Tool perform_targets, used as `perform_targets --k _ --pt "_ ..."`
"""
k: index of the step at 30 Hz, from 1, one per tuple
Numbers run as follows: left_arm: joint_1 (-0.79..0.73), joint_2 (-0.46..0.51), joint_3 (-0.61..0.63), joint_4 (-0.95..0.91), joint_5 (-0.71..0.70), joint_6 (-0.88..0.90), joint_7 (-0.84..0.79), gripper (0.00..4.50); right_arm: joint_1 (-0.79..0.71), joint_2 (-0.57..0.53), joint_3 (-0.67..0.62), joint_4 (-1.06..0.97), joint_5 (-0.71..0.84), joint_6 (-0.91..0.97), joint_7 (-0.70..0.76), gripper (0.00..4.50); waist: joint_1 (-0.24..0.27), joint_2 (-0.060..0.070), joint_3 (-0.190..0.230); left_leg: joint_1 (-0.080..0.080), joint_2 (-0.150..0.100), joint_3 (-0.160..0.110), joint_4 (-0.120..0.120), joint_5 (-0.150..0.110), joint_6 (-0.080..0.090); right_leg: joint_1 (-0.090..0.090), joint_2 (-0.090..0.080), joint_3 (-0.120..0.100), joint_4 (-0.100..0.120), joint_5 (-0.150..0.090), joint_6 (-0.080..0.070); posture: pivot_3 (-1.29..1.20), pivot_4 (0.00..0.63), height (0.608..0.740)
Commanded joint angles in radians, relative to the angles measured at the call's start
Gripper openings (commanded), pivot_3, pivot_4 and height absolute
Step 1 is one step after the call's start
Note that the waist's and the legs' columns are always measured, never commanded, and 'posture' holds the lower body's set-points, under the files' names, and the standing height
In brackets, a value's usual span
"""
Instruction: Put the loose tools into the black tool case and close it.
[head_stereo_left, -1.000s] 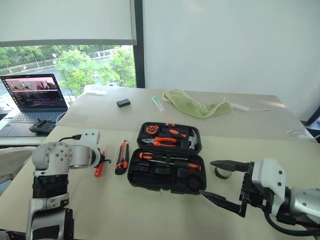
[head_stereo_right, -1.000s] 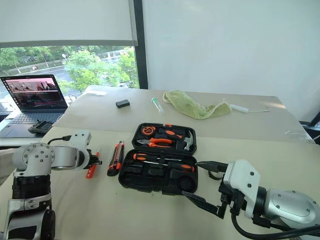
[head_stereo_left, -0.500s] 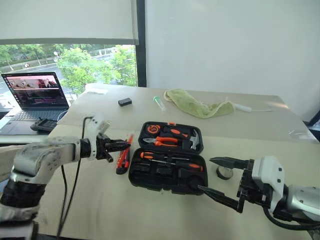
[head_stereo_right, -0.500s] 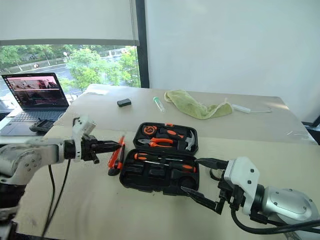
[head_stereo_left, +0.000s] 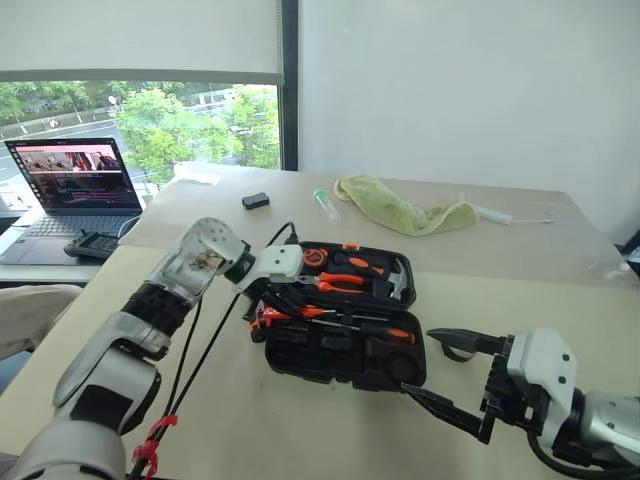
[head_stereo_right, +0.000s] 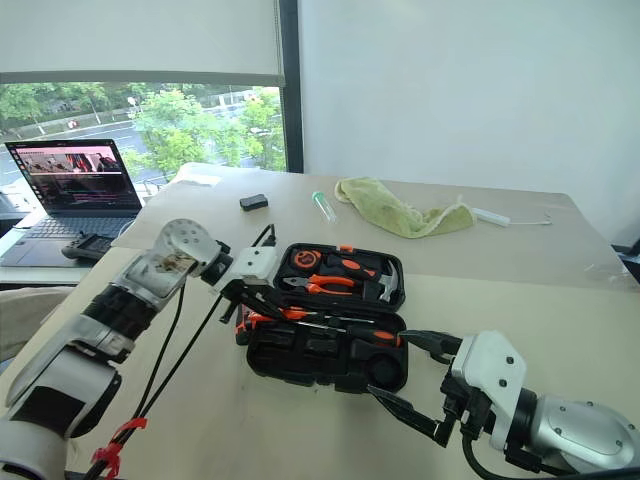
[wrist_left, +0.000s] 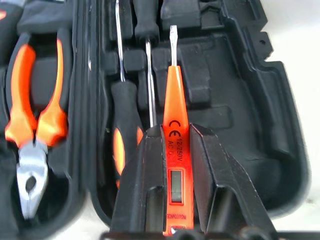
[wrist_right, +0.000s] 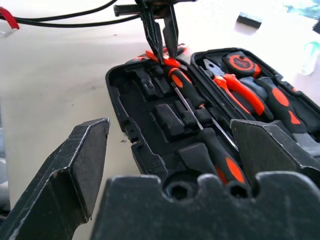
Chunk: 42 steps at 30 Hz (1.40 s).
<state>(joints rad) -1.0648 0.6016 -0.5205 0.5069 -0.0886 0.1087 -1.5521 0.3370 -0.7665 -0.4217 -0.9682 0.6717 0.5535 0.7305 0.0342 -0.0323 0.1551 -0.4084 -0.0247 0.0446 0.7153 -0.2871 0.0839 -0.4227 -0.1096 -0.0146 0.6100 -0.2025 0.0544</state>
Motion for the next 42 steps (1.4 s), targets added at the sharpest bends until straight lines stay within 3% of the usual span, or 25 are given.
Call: perform_targets --k 1,15,35,37,42 --pt "-0.047 -0.040 -0.003 -0.006 0.041 0.038 -0.028 0.33 0.026 0.012 -0.048 -0.056 0.012 -0.023 -0.025 4.50 0.001 0.000 0.000 0.000 0.000 0.000 0.001 0.000 0.001 0.000 -0.001 0.000 -0.001 0.000 0.001 0.00 0.150 0.740" --pt "-0.004 -0.092 -0.060 -0.187 0.161 0.342 0.000 0.33 0.095 0.018 -0.059 -0.079 0.011 -0.064 -0.059 4.50 0.001 0.000 0.000 0.001 0.000 0.000 0.001 0.000 0.000 -0.001 -0.001 0.000 0.002 0.000 0.001 0.00 0.150 0.740" --pt "0.032 -0.152 -0.075 -0.083 0.255 0.265 0.112 0.33 0.163 -0.015 -0.061 -0.079 0.025 -0.132 -0.090 4.50 0.006 0.000 0.000 0.002 0.000 0.000 0.006 0.000 0.000 0.001 -0.001 0.001 0.004 0.001 0.002 0.00 0.150 0.740" --pt "0.036 -0.155 -0.067 -0.084 0.252 0.261 0.123 1.28 0.166 -0.018 -0.058 -0.079 0.026 -0.136 -0.094 4.50 0.006 0.000 0.000 0.002 0.000 0.000 0.006 0.000 0.000 0.001 -0.001 0.001 0.004 0.001 0.002 0.00 0.150 0.740" --pt "0.036 -0.154 0.009 -0.143 0.192 0.319 0.127 2.90 0.177 -0.024 -0.056 -0.079 0.030 -0.148 -0.101 4.50 0.008 0.001 0.000 0.002 0.000 0.000 0.007 0.000 0.000 0.001 -0.002 0.001 0.004 0.001 0.002 0.00 0.150 0.740"
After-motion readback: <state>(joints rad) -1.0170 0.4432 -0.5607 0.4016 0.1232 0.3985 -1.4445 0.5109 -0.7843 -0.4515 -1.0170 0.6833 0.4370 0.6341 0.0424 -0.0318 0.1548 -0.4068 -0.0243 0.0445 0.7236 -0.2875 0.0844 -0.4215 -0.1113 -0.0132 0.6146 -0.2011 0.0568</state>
